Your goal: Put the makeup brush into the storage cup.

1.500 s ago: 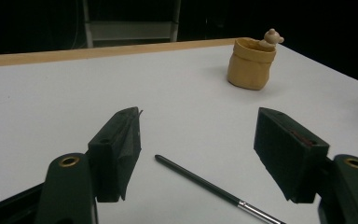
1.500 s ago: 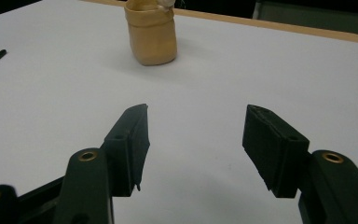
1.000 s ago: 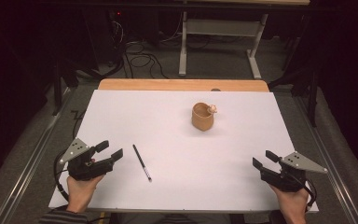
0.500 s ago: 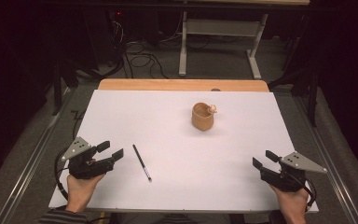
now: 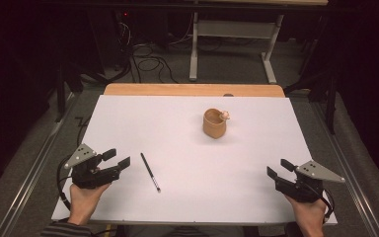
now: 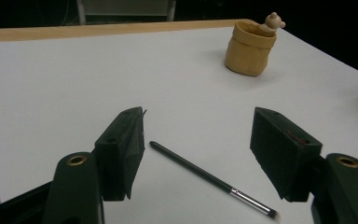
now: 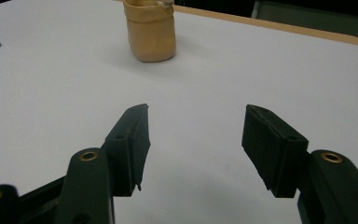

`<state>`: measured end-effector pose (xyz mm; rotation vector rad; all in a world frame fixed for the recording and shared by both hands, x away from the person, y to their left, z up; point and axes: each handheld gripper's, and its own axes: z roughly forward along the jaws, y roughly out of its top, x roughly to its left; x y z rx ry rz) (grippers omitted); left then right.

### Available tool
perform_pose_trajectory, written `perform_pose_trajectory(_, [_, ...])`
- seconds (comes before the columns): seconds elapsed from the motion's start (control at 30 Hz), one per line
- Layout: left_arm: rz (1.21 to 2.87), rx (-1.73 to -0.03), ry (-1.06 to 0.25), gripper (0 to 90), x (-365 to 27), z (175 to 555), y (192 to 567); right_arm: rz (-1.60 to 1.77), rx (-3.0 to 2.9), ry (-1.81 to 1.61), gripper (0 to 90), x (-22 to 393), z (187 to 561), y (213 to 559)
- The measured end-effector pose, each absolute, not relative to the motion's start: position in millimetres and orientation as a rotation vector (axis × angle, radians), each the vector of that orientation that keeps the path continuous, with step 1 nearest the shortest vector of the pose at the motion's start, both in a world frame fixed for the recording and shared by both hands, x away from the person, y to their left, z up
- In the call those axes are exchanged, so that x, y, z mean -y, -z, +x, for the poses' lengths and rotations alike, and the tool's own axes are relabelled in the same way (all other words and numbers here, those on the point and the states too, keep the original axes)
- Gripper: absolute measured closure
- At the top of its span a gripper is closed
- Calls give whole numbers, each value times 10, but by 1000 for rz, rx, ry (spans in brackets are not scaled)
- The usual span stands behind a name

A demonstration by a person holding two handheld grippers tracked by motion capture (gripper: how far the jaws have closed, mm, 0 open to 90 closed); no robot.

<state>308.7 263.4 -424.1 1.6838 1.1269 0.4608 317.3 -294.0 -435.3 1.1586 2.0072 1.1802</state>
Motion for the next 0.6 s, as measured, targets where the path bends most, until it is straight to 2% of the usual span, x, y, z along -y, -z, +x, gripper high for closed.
perform_pose_trajectory(0.6, [1767, -1121, -418, 372, -2557, 3147, 4153, 1150, -2013, -1178, 429, 2932, 3180, 4353])
